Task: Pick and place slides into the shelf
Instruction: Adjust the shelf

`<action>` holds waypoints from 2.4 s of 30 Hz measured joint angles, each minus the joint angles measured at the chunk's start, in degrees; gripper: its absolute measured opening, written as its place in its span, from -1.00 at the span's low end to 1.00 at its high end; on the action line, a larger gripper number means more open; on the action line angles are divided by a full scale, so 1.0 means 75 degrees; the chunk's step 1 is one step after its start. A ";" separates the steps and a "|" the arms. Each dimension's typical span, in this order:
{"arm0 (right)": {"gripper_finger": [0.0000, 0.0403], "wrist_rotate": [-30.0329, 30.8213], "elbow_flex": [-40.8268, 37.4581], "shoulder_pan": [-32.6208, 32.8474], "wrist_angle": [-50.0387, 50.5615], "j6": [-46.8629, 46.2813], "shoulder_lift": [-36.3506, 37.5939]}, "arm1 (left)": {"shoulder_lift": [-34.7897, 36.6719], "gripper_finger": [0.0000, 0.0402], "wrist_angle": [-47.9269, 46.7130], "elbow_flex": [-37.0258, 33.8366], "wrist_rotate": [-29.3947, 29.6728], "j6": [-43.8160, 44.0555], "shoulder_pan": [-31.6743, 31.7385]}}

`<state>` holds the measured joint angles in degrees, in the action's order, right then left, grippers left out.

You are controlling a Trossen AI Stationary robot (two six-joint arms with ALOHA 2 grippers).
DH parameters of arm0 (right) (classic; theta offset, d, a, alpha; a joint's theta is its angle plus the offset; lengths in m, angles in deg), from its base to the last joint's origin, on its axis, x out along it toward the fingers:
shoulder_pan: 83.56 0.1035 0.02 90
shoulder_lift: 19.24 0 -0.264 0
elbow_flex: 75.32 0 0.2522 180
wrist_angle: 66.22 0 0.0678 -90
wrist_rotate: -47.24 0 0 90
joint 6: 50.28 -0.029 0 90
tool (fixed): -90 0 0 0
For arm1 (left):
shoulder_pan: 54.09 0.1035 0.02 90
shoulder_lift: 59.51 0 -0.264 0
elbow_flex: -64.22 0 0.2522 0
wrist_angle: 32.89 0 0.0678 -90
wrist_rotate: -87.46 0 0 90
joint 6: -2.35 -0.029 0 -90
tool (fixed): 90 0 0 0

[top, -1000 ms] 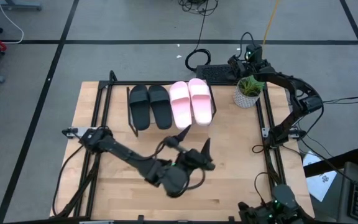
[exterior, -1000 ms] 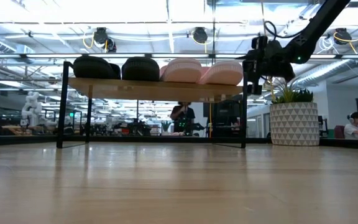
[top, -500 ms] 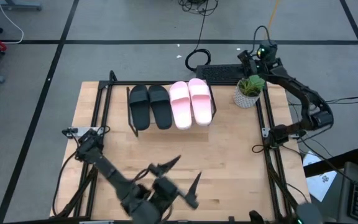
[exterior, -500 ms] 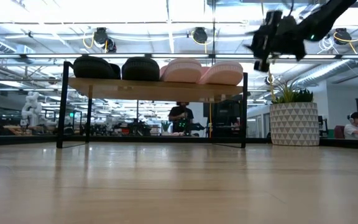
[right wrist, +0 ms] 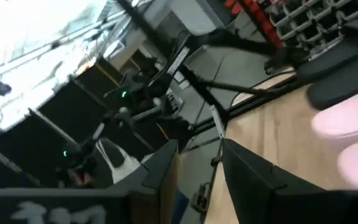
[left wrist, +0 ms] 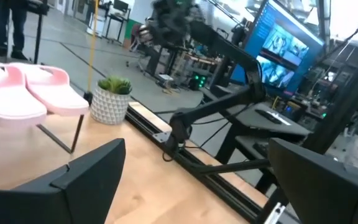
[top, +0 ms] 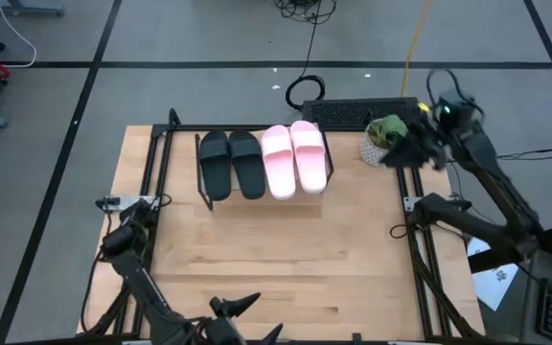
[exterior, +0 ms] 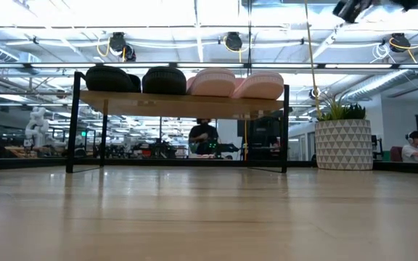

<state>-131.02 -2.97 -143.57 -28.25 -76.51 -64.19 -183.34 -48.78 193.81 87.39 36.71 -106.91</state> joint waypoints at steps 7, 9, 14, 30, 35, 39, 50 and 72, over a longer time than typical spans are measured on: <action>-0.43 0.1428 0.0003 0.1055 0.3490 0.1850 0.1593 | 0.0009 0.97 0.0012 -0.0840 0.0011 0.0884 -0.0125; -0.43 0.2463 0.0003 0.1283 0.4832 0.2685 0.1901 | 0.0012 0.97 0.0037 -0.1090 0.0015 0.1186 -0.0128; -0.43 0.6210 -0.0034 0.1613 0.7459 0.4050 0.2301 | 0.0012 0.97 0.0020 -0.1678 0.0012 0.1515 -0.0215; -0.43 0.5790 -0.5139 0.2316 0.0890 -0.0332 0.3609 | 0.0705 0.97 -0.1393 -0.3540 -0.0316 0.4724 -0.1010; -0.43 0.6752 -0.6835 0.3297 -0.3304 -0.1810 0.3418 | 0.1261 0.97 -0.2334 -0.4278 -0.1922 0.6716 -0.0838; -0.43 0.7892 -0.7671 0.4044 -0.4921 -0.1787 0.3149 | 0.1540 0.97 -0.3188 -0.4528 -0.3573 0.7895 -0.0556; -0.43 1.0555 -0.7656 0.5628 -0.5299 -0.0176 0.1948 | 0.1580 0.97 -0.4980 -0.4570 -0.5207 0.9379 -0.0325; -0.43 1.1595 -0.6872 0.5948 -0.8529 0.0850 -0.2690 | 0.1580 0.97 -0.5558 -0.4567 -0.5869 0.9466 -0.0377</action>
<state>-44.06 -54.51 -98.96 -92.23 -70.13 -84.37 -171.50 -90.46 159.56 43.37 107.71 -109.74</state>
